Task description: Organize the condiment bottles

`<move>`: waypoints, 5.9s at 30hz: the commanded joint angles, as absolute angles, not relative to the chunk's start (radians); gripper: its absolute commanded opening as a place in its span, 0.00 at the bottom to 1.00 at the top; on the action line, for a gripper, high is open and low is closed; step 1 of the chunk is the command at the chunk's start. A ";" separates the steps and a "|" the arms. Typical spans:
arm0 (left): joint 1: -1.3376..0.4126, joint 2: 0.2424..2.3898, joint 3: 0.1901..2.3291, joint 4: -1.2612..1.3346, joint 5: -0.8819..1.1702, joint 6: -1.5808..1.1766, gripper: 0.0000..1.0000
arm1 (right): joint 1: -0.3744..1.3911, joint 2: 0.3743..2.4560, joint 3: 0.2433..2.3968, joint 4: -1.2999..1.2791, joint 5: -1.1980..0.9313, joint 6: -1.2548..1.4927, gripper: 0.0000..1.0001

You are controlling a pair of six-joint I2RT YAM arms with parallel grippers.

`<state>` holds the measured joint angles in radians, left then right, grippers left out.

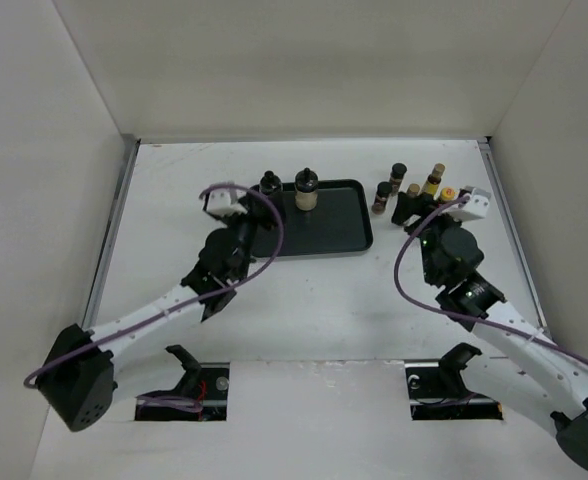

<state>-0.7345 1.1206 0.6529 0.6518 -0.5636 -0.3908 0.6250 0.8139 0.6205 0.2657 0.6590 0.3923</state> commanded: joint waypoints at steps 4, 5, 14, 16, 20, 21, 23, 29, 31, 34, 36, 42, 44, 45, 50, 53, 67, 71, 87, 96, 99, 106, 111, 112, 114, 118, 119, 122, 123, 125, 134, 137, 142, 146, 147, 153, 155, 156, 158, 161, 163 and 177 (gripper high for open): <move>-0.683 0.849 0.315 0.546 -0.660 -0.616 0.90 | 0.371 0.894 0.758 0.126 0.778 0.224 0.93; -0.668 0.801 0.269 0.537 -0.669 -0.638 0.92 | 0.337 0.916 0.774 0.106 0.760 0.229 0.95; -0.602 0.655 0.100 0.557 -0.707 -0.689 1.00 | 0.114 1.123 0.883 0.023 0.517 0.308 0.94; -0.614 0.638 0.091 0.561 -0.736 -0.689 1.00 | 0.094 1.163 0.894 0.024 0.489 0.318 0.93; -0.619 0.655 0.075 0.557 -0.847 -0.690 1.00 | 0.082 1.238 0.923 0.032 0.465 0.318 0.92; -0.623 0.667 0.075 0.561 -0.859 -0.690 1.00 | 0.077 1.258 0.931 0.035 0.463 0.318 0.91; -0.627 0.687 0.078 0.565 -0.876 -0.690 1.00 | 0.079 1.293 0.946 0.043 0.457 0.314 0.88; -0.624 0.718 0.081 0.580 -0.881 -0.696 1.00 | 0.087 1.371 0.962 0.061 0.460 0.307 0.77; -0.624 0.730 0.077 0.600 -0.879 -0.696 1.00 | 0.090 1.385 0.950 0.067 0.468 0.316 0.70; -0.625 0.729 0.077 0.606 -0.864 -0.696 1.00 | 0.093 1.391 0.930 0.098 0.500 0.318 0.50; -0.625 0.738 0.077 0.609 -0.861 -0.696 1.00 | 0.107 1.356 0.904 0.120 0.569 0.313 0.36; -0.628 0.755 0.075 0.632 -0.847 -0.698 1.00 | 0.194 1.151 0.830 0.149 0.748 0.250 0.29; -0.630 0.764 0.075 0.641 -0.844 -0.699 1.00 | 0.231 1.063 0.819 0.138 0.796 0.226 0.29; -0.633 0.773 0.074 0.646 -0.844 -0.699 1.00 | 0.248 1.027 0.818 0.132 0.813 0.215 0.29; -0.634 0.784 0.075 0.658 -0.827 -0.699 1.00 | 0.341 0.939 0.912 0.080 0.839 0.150 0.29; -0.631 0.799 0.077 0.670 -0.824 -0.699 1.00 | 0.418 0.943 1.021 0.060 0.822 0.127 0.29; -0.619 0.795 0.074 0.673 -0.785 -0.699 1.00 | 0.613 1.414 1.367 0.250 0.654 0.051 0.29; -0.617 0.785 0.075 0.673 -0.772 -0.698 1.00 | 0.604 1.566 1.419 0.307 0.603 0.061 0.30; -0.614 0.851 0.087 0.689 -0.762 -0.699 1.00 | 0.548 1.896 1.575 0.354 0.572 0.081 0.30; -0.611 0.879 0.092 0.706 -0.747 -0.699 1.00 | 0.522 1.936 1.552 0.406 0.563 0.107 0.30; -0.611 0.891 0.094 0.710 -0.746 -0.699 1.00 | 0.518 1.939 1.542 0.425 0.563 0.109 0.31; -0.608 0.911 0.098 0.715 -0.738 -0.699 1.00 | 0.512 1.967 1.511 0.472 0.563 0.127 0.31; -0.607 0.930 0.101 0.727 -0.732 -0.699 1.00 | 0.512 1.973 1.485 0.476 0.561 0.143 0.32; -0.607 0.939 0.103 0.732 -0.730 -0.699 1.00 | 0.512 1.974 1.482 0.476 0.561 0.146 0.32; -0.607 0.946 0.104 0.738 -0.724 -0.699 1.00 | 0.512 1.977 1.473 0.476 0.560 0.153 0.34; -0.605 0.942 0.104 0.738 -0.716 -0.698 1.00 | 0.516 1.968 1.451 0.486 0.555 0.155 0.51; -0.605 0.939 0.106 0.736 -0.715 -0.696 1.00 | 0.516 1.961 1.448 0.488 0.552 0.155 0.60; -0.611 0.928 0.117 0.727 -0.703 -0.687 1.00 | 0.521 1.902 1.433 0.482 0.537 0.158 0.77; -0.616 0.928 0.121 0.727 -0.701 -0.684 1.00 | 0.524 1.884 1.430 0.477 0.532 0.160 0.80; -0.625 0.943 0.141 0.727 -0.686 -0.657 1.00 | 0.533 1.821 1.413 0.468 0.520 0.163 0.85; -0.797 1.002 0.296 0.733 -0.653 -0.479 1.00 | 0.544 1.318 0.986 0.453 0.647 0.256 0.45; -0.866 1.061 0.383 0.738 -0.618 -0.446 1.00 | 0.486 1.073 0.726 0.430 0.750 0.383 0.18; -0.909 1.263 0.585 0.723 -0.516 -0.437 0.63 | 0.407 0.752 0.428 0.206 0.761 0.644 0.10; -0.916 1.460 0.826 0.615 -0.404 -0.440 0.46 | 0.397 0.629 0.252 0.086 0.669 0.860 0.24; -0.921 1.512 0.897 0.579 -0.382 -0.439 0.47 | 0.392 0.609 0.214 0.086 0.652 0.897 0.32; -0.936 1.774 1.285 0.372 -0.290 -0.400 0.67 | 0.372 0.488 0.112 0.052 0.559 0.954 0.56; -0.938 1.860 1.409 0.312 -0.276 -0.368 0.70 | 0.373 0.448 0.097 0.028 0.531 0.975 0.56; -0.940 1.899 1.467 0.276 -0.272 -0.354 0.70 | 0.380 0.434 0.095 0.022 0.525 0.980 0.56; -0.944 1.969 1.566 0.227 -0.261 -0.324 0.71 | 0.396 0.423 0.091 0.026 0.520 0.976 0.57; -0.950 2.045 1.664 0.204 -0.255 -0.301 0.71 | 0.421 0.420 0.078 0.047 0.522 0.976 0.57; -0.950 2.092 1.727 0.186 -0.253 -0.288 0.71 | 0.438 0.429 0.072 0.070 0.526 0.976 0.57; -0.967 2.336 2.002 0.187 -0.250 -0.239 0.71 | 0.490 0.439 0.063 0.129 0.528 0.937 0.57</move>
<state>-0.9638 2.3222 1.9163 0.1642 -0.2371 -0.2676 0.4789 0.4507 0.0677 0.0673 0.5304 0.9493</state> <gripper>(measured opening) 0.709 0.569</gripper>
